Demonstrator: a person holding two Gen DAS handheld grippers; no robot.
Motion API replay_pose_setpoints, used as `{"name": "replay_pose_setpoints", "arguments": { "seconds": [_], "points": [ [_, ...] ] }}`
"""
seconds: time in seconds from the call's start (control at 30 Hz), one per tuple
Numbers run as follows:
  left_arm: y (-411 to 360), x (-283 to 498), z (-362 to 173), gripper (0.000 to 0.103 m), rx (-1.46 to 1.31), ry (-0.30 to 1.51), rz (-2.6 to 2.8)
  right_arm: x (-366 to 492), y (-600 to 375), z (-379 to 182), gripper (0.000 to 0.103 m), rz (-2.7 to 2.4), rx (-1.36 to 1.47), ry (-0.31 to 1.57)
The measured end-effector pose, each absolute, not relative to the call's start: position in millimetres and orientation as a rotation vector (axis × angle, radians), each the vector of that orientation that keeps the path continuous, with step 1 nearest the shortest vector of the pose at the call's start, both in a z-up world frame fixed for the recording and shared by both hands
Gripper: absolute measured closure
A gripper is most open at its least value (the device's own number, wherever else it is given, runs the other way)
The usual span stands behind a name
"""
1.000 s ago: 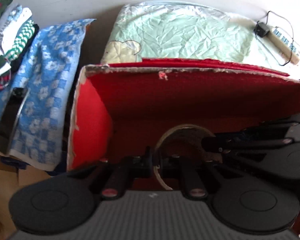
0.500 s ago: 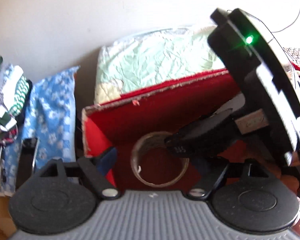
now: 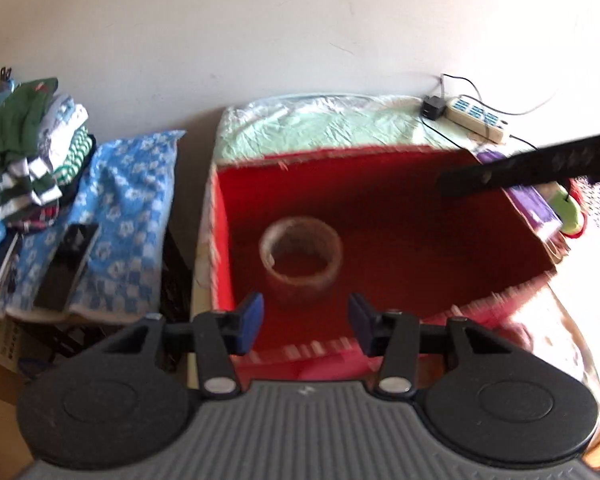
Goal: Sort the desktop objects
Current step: 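Lift the tape roll with the right gripper and drop it into the red box, then grasp the pine cone with the right gripper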
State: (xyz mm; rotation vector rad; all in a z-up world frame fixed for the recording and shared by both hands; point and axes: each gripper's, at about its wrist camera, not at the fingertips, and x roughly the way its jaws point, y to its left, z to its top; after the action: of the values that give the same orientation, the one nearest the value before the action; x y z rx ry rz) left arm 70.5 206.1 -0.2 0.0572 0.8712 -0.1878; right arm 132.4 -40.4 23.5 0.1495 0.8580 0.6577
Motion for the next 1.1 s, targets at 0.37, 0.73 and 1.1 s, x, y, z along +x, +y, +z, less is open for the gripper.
{"name": "replay_pose_setpoints", "arguments": {
  "seconds": [0.37,0.73,1.1],
  "points": [
    [154,43,-89,0.057,0.198,0.99,-0.231,82,-15,-45,0.069,0.763,0.109,1.06],
    [146,56,-113,0.049,0.294,0.97,-0.232,110,21,-90,0.043,0.68,0.339,1.231],
    [152,45,-100,0.07,0.253,0.948,-0.344,104,48,-98,0.072,0.598,0.253,1.256]
  ]
}}
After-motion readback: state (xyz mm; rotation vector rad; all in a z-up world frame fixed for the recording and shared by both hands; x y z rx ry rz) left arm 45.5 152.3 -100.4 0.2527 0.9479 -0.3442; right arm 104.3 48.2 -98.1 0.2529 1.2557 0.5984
